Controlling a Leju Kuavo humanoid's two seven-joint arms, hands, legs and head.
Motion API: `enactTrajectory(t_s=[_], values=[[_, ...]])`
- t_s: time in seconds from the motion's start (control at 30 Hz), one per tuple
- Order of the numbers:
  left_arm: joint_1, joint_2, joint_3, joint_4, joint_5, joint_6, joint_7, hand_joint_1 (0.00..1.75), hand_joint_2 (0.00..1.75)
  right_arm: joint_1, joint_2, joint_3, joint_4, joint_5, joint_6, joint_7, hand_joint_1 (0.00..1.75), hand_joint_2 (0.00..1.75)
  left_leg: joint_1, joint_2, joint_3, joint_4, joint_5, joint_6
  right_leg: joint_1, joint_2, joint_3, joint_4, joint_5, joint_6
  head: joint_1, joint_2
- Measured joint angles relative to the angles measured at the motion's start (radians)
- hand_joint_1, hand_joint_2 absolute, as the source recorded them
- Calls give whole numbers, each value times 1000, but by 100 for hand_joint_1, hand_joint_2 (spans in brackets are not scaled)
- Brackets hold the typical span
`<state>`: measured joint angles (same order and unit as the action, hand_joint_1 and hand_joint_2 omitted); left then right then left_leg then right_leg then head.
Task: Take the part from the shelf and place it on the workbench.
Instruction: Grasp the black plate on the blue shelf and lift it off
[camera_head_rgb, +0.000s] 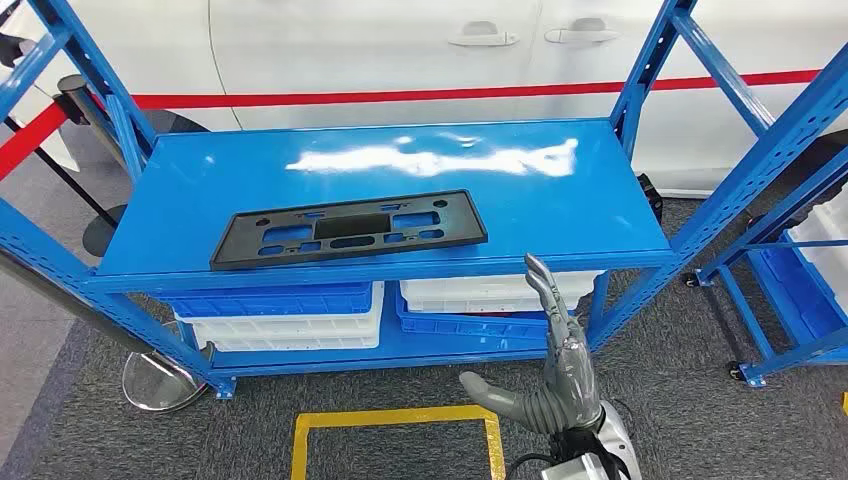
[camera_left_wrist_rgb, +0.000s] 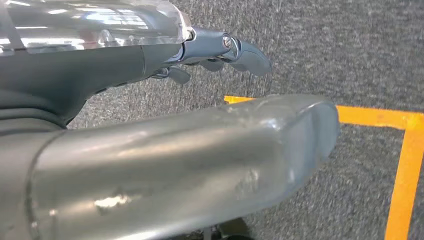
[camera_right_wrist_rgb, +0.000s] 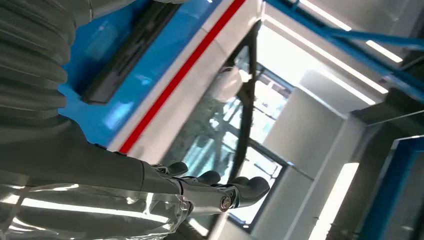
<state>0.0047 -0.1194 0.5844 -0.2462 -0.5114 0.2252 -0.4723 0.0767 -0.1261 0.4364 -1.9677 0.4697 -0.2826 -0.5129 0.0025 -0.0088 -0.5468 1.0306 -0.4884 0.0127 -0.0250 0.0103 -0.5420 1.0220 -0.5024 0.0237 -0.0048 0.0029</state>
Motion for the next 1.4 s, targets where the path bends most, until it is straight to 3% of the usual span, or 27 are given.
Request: enactTrajectory(t_s=[0.2, 0.3, 0.4, 0.43, 0.53, 0.57, 0.6, 0.67, 0.73, 0.8, 0.87, 0.93, 1.03, 1.07, 1.1, 1.13, 1.2, 1.23, 1.3, 1.4], values=[[-1, 0, 1, 2, -23, 0, 6, 0, 0, -6, -16, 26, -45, 11, 22, 1, 0, 175, 0, 0, 0, 0, 0, 0, 0, 0, 0, 0, 0, 0, 0, 0], [-3, 0, 2, 3, -37, 1, 10, 0, 0, -13, -19, 38, -49, -13, 55, 23, 0, 175, -5, 0, -2, 5, -2, 10, -6, 0, 2, -8, 5, 7, -2, 0], [-6, -1, 9, 4, -48, -6, 11, 0, 0, -18, -21, 42, -43, -115, 135, 104, 0, 44, 1, 3, 12, -26, 14, 25, -3, -5, 0, 2, -4, 15, -1, 0], [-7, -2, 13, 4, -52, -8, 11, 0, 0, -19, -23, 42, -36, -160, 171, 139, 0, 44, 5, 4, 18, -38, 21, 29, -1, -6, -15, 33, -23, 15, 0, 0], [-7, -2, 26, 6, -67, -17, 12, 0, 0, -19, -29, 42, 8, -231, 245, 202, 0, 175, 7, 6, 20, -47, 25, 33, -2, -7, -112, 214, -104, 18, 1, 0], [-7, -2, 31, 6, -73, -19, 13, 0, 0, -20, -30, 43, 26, -198, 232, 215, 0, 175, 7, 5, 20, -46, 24, 32, -4, -8, -136, 253, -107, 21, 1, 0], [-7, -2, 36, 6, -79, -18, 14, 0, 0, -22, -31, 46, 41, -123, 192, 230, 0, 175, 8, 4, 22, -44, 21, 29, -6, -8, -142, 253, -89, 22, 1, 0], [-6, -2, 46, 6, -96, -12, 15, 0, 0, -35, -23, 62, 64, 159, 51, 288, 0, 175, 11, 1, 27, -36, 11, 19, -12, -9, -101, 148, -12, 24, 3, 0], [-6, -1, 54, 6, -118, -6, 14, 0, 0, -60, -6, 90, 87, 527, -91, 367, 0, 175, 8, 2, 25, -22, -3, 2, -12, -9, -54, 39, 31, 17, 5, 0], [-9, 0, 60, 6, -139, -4, 11, 0, 0, -84, 12, 126, 120, 848, -177, 435, 0, 175, 6, 2, 20, -16, -10, -12, -6, -7, -44, 14, 27, 2, 2, 0], [-13, 2, 65, 6, -156, -5, 9, 0, 0, -104, 29, 159, 168, 1021, -229, 489, 0, 175, 11, 3, 23, -15, -14, -23, -3, -7, -44, 13, 27, -14, -1, 0], [-15, 4, 67, 6, -173, -8, 8, 0, 0, -130, 52, 182, 228, 1072, -287, 529, 0, 175, 15, 3, 6, 30, -43, -33, -5, -10, -41, 9, 27, -29, -4, 0], [-15, 9, 68, 6, -200, -15, 8, 0, 0, -180, 72, 214, 325, 1096, -368, 582, 0, 175, 16, 3, -91, 222, -127, -41, -4, -11, -39, 8, 25, -39, -7, 0], [-15, 12, 68, 6, -207, -18, 8, 0, 0, -202, 71, 228, 355, 1098, -384, 609, 0, 175, 16, 3, -120, 269, -135, -42, -3, -11, -38, 8, 24, -40, -7, 0], [-15, 14, 68, 6, -215, -22, 8, 0, 0, -226, 68, 245, 380, 1100, -393, 642, 0, 175, 16, 3, -133, 281, -123, -41, -2, -10, -36, 8, 23, -41, -7, 0], [-16, 17, 68, 6, -223, -24, 8, 0, 0, -253, 64, 267, 405, 1101, -399, 684, 0, 175, 17, 4, -126, 251, -91, -40, -2, -9, -34, 9, 22, -40, -7, 0], [-18, 22, 68, 6, -236, -28, 8, 0, 0, -310, 57, 329, 448, 1100, -404, 781, 0, 175, 17, 4, -73, 117, -12, -36, -1, -7, -27, 9, 18, -36, -7, 0], [-21, 25, 68, 6, -242, -30, 8, 0, 0, -336, 54, 364, 468, 1100, -405, 825, 0, 175, 15, 4, -49, 57, 12, -32, 0, -5, -25, 10, 16, -31, -8, 0], [-26, 27, 68, 6, -252, -35, 8, 0, 0, -380, 50, 428, 500, 1101, -408, 886, 0, 175, 10, 2, -31, 7, 24, -25, 3, -5, -26, 9, 16, -19, -8, 0], [-28, 31, 71, 6, -270, -42, 7, 0, 0, -430, 50, 507, 535, 1101, -409, 948, 0, 175, 11, 1, -32, -4, 32, -6, 3, -7, -30, 11, 11, -3, -7, 0]])
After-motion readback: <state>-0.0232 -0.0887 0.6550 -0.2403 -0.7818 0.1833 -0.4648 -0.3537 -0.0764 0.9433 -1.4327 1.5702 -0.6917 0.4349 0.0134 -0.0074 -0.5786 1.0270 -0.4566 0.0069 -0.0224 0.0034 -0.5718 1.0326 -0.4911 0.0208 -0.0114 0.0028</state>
